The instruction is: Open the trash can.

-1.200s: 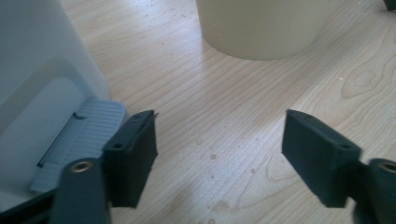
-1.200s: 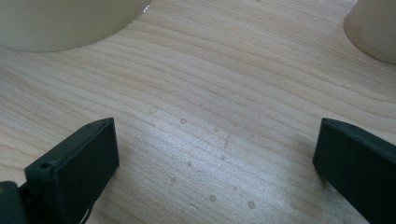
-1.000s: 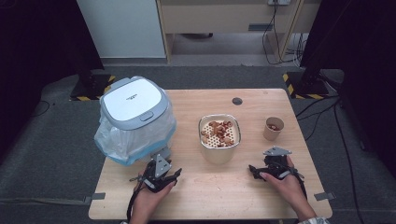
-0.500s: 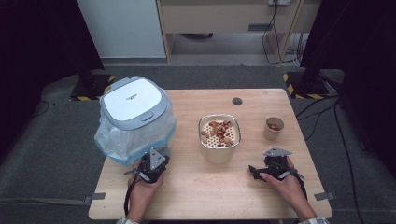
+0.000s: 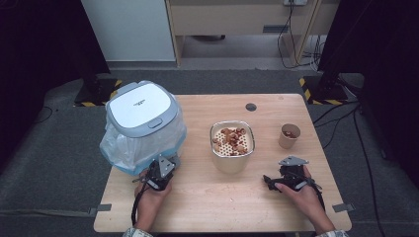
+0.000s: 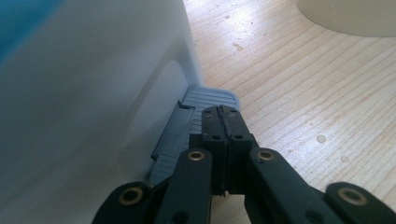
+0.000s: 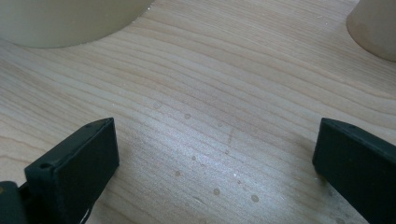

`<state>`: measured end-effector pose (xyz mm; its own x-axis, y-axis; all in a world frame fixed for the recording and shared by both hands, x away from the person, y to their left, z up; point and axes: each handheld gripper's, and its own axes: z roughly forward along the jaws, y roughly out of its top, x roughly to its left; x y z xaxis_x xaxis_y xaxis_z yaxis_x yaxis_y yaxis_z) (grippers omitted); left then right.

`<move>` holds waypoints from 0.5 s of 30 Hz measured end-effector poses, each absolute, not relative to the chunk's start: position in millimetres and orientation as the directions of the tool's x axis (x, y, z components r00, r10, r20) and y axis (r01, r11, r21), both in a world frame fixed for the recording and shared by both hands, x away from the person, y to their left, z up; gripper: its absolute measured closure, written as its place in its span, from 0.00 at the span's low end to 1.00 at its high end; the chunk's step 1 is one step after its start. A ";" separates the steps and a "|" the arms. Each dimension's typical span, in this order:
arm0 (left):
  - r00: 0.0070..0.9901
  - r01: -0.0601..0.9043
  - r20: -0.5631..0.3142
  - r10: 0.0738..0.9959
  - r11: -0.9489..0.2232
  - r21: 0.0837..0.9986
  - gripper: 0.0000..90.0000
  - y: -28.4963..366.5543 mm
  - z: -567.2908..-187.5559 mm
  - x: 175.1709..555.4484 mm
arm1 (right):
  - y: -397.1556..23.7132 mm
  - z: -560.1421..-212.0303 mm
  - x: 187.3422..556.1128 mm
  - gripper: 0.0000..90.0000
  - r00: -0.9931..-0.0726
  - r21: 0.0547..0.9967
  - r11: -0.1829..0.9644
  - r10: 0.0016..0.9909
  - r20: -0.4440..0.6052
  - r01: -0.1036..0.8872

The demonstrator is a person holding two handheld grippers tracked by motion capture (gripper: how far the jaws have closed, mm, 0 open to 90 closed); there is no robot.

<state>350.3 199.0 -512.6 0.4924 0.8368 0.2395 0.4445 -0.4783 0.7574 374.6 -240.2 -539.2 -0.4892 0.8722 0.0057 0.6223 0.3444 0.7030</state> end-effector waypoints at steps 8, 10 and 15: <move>0.487 0.421 0.316 0.814 -0.536 0.732 1.00 191.9 -518.1 346.4 | -240.3 -539.3 373.9 0.01 -0.489 0.703 0.346 0.872 0.004 0.621; 0.484 0.424 0.311 0.818 -0.530 0.734 1.00 191.8 -518.9 346.5 | -240.3 -539.2 373.9 0.01 -0.489 0.703 0.346 0.872 0.004 0.621; 0.489 0.439 0.317 0.813 -0.543 0.716 0.99 189.1 -525.1 348.0 | -240.3 -539.2 373.9 0.01 -0.489 0.703 0.345 0.872 0.004 0.622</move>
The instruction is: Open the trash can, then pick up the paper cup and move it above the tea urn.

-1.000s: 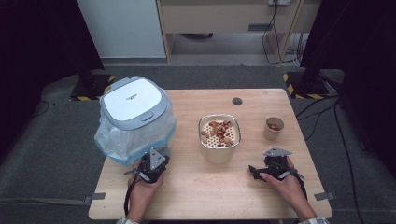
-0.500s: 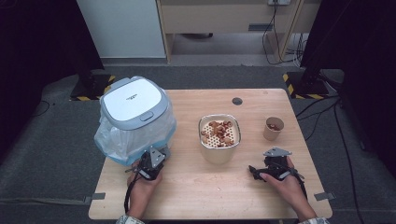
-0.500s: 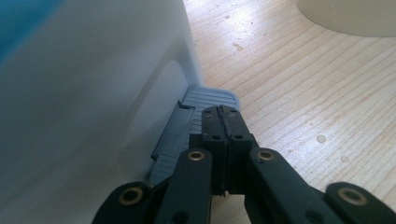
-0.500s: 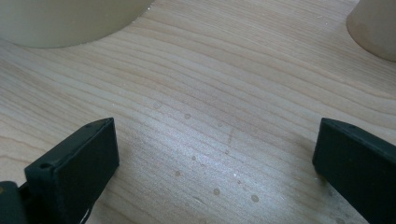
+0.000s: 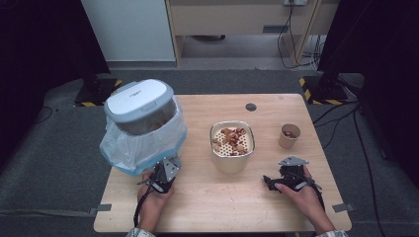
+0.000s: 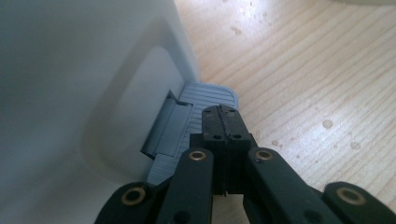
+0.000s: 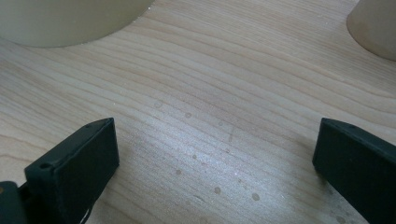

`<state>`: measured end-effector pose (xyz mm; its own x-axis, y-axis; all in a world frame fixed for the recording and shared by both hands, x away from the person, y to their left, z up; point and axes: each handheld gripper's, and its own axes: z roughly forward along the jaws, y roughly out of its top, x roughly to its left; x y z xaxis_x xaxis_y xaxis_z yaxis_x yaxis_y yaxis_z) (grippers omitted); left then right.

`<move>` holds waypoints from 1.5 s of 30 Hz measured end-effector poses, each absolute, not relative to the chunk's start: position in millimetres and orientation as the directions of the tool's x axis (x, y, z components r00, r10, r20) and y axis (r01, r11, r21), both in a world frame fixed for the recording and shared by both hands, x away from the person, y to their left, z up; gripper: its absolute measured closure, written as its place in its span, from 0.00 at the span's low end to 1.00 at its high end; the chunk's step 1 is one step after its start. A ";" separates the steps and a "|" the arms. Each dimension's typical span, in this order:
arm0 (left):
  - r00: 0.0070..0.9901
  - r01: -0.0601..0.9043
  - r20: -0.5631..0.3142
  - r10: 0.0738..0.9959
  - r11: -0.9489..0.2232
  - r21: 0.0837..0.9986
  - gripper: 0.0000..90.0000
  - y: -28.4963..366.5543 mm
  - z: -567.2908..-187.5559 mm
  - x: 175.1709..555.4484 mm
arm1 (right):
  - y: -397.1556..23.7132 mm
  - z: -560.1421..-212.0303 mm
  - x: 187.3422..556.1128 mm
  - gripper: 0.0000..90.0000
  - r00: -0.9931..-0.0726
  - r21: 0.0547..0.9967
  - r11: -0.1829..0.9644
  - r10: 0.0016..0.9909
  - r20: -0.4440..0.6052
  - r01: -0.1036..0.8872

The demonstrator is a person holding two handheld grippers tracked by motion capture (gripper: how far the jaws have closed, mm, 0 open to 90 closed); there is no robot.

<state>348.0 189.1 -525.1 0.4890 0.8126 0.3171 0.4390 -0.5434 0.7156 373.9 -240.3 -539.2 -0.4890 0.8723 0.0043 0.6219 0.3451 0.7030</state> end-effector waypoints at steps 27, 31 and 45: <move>0.487 0.455 0.294 0.822 -0.527 0.718 0.99 192.1 -526.6 349.9 | -247.4 -530.2 375.5 0.07 -0.439 0.728 0.307 0.898 -0.009 0.613; 0.488 0.455 0.294 0.822 -0.527 0.718 1.00 192.2 -526.6 349.9 | -248.6 -529.0 375.5 0.07 -0.431 0.733 0.304 0.902 -0.015 0.609; 0.488 0.456 0.296 0.821 -0.529 0.716 1.00 191.9 -526.4 350.0 | -258.0 -520.8 375.0 0.07 -0.360 0.766 0.243 0.933 -0.016 0.595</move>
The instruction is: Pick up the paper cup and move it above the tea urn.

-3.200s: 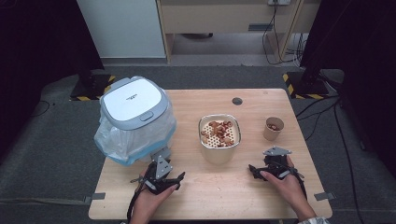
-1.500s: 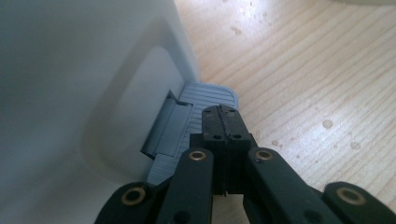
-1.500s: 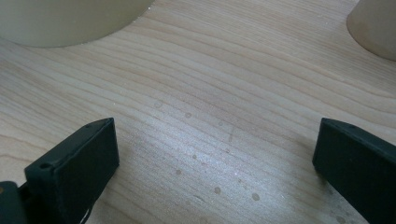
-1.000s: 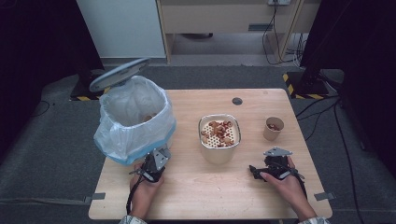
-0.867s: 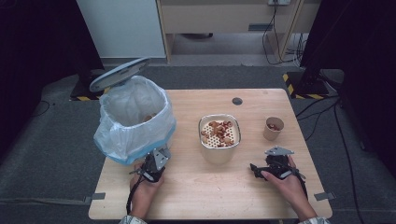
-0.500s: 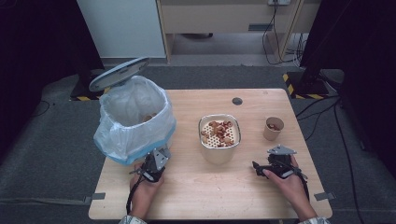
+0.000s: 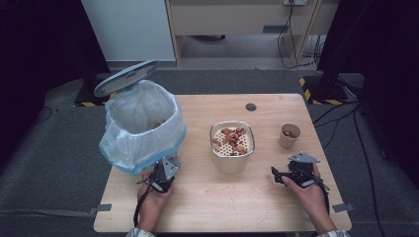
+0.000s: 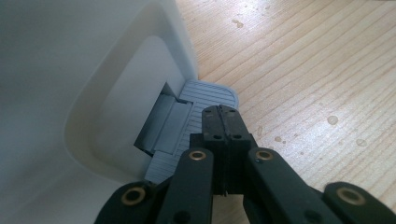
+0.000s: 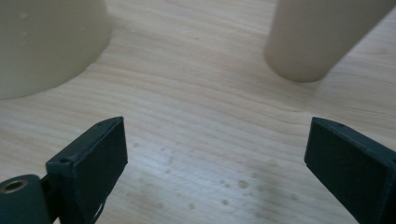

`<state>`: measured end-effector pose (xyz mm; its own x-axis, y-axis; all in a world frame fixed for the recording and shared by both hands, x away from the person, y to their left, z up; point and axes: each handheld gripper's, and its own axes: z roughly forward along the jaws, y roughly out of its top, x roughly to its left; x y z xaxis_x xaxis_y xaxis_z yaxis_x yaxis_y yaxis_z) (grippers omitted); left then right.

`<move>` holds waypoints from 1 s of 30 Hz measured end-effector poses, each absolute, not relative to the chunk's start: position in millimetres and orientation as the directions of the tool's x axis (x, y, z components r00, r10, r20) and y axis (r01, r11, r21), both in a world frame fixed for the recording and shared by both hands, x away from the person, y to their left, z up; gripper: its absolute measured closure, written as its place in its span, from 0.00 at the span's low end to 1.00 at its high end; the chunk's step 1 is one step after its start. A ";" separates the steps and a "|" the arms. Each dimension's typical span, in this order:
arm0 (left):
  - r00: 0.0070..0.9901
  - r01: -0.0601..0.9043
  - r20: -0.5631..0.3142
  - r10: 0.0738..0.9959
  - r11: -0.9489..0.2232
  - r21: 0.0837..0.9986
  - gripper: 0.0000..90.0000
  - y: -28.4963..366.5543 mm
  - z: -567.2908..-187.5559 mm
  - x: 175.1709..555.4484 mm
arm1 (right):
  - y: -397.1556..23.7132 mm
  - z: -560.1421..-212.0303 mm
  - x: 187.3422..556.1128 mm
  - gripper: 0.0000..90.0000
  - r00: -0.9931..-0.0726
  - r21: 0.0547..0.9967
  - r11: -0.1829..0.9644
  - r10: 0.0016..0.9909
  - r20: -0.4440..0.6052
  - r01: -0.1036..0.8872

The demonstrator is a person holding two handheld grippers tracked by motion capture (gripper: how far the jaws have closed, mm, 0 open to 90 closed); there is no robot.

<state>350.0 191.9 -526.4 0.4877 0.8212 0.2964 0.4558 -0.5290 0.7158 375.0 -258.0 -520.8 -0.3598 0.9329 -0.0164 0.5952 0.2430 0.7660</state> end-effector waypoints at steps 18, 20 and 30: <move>0.483 0.455 0.301 0.822 -0.530 0.716 0.99 190.7 -526.8 349.7 | -289.8 -474.8 407.0 0.07 -0.262 0.792 0.185 0.964 -0.032 0.581; 0.483 0.455 0.299 0.823 -0.528 0.717 1.00 190.9 -526.8 349.7 | -292.9 -469.0 413.2 0.07 -0.262 0.792 0.188 0.964 -0.037 0.581; 0.483 0.455 0.297 0.823 -0.526 0.718 1.00 191.3 -526.8 349.9 | -295.4 -477.0 444.2 0.06 -0.246 0.799 0.150 0.969 -0.002 0.582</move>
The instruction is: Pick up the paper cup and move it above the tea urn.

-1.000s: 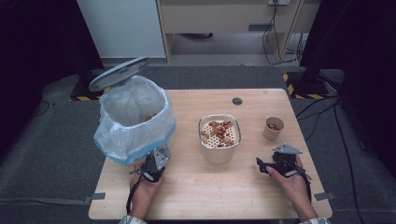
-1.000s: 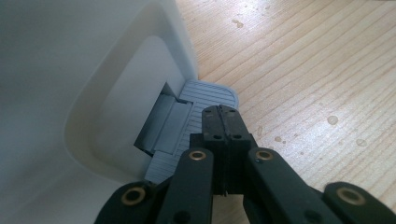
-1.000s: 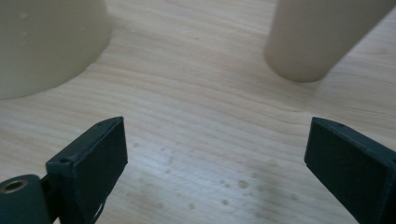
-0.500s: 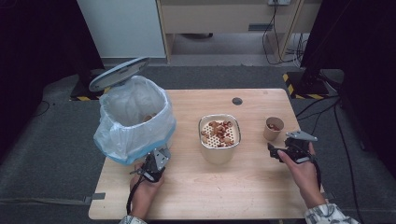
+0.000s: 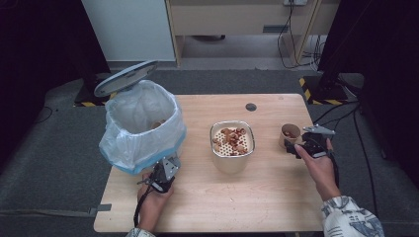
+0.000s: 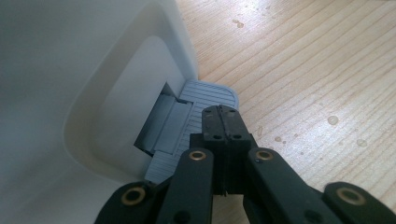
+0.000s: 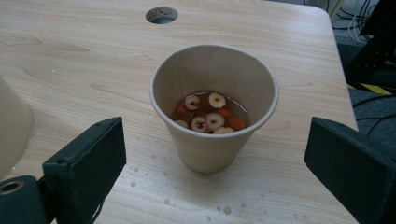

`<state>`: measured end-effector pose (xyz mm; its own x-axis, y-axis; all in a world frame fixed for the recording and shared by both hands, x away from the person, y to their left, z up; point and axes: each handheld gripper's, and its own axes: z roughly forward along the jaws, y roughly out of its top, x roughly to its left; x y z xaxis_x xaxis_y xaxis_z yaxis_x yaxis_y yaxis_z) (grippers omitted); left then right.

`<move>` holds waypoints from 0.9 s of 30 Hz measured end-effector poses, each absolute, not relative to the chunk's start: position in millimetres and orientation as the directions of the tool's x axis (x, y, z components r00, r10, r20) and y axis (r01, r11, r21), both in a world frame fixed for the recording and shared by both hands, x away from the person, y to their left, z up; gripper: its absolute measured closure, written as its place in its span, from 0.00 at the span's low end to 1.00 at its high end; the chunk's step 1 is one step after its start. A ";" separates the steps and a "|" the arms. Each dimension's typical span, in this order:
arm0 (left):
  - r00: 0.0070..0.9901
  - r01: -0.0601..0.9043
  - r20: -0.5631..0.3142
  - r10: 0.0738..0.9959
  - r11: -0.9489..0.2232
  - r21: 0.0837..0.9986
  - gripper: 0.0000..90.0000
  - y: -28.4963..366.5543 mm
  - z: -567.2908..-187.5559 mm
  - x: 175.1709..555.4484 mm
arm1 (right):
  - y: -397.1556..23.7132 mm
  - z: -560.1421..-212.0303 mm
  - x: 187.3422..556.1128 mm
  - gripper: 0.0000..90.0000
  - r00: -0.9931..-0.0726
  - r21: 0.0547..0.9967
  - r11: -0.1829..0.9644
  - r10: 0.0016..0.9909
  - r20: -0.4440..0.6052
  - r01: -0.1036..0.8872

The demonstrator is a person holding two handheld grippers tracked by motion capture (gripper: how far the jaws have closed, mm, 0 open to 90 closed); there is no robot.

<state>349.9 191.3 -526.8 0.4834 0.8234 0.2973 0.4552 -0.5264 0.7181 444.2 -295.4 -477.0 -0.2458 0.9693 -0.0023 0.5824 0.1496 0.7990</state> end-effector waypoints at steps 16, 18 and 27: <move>0.485 0.455 0.297 0.823 -0.527 0.717 0.99 191.7 -526.7 349.9 | -292.8 -508.9 470.8 0.14 -0.223 0.825 0.094 0.974 0.039 0.558; 0.485 0.455 0.296 0.823 -0.527 0.718 1.00 191.7 -526.7 349.9 | -293.0 -509.2 472.3 0.14 -0.224 0.829 0.089 0.974 0.045 0.552; 0.485 0.455 0.296 0.823 -0.526 0.718 1.00 191.6 -526.8 350.0 | -290.4 -516.6 482.1 0.19 -0.230 0.843 0.081 0.972 0.052 0.532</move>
